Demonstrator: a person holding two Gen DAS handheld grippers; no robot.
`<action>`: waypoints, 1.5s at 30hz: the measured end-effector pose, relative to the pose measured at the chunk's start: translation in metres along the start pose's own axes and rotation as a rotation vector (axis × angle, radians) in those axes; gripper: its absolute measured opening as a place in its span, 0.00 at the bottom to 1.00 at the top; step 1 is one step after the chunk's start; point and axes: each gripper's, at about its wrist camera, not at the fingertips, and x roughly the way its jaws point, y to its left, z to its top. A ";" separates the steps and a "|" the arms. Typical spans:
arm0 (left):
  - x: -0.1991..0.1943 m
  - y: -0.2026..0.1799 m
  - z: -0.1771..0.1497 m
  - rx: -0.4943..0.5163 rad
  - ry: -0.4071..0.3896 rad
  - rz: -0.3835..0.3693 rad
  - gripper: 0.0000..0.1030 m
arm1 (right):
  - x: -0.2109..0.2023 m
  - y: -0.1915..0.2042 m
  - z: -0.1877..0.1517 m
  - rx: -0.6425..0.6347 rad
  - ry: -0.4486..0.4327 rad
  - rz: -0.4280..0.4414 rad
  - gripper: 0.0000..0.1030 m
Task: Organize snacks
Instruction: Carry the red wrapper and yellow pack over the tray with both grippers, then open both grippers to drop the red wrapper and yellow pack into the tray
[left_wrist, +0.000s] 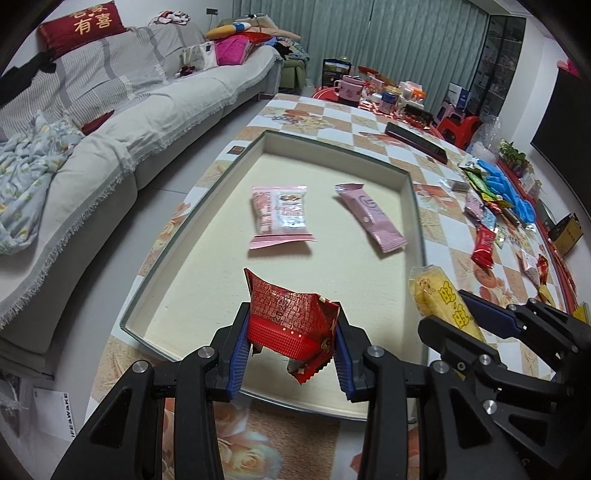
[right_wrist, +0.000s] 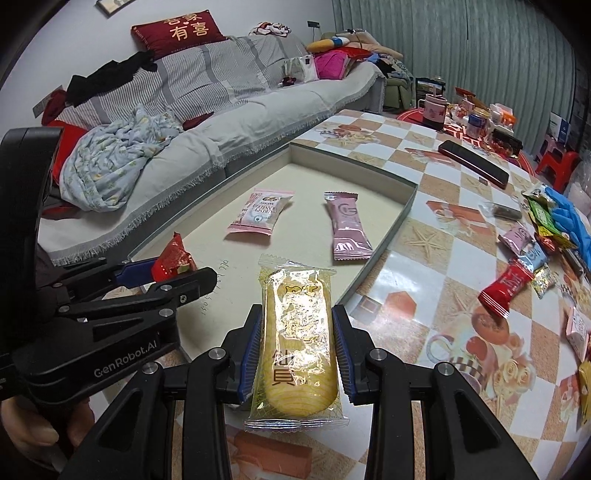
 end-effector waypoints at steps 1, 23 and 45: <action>0.002 0.004 0.001 -0.007 0.006 0.003 0.42 | 0.003 0.002 0.001 -0.004 0.005 -0.001 0.37; 0.034 0.035 0.026 -0.053 0.068 0.024 0.42 | 0.052 0.020 0.032 -0.073 0.076 -0.035 0.37; 0.046 0.044 0.038 -0.058 0.093 0.060 0.44 | 0.065 0.027 0.043 -0.085 0.097 -0.029 0.37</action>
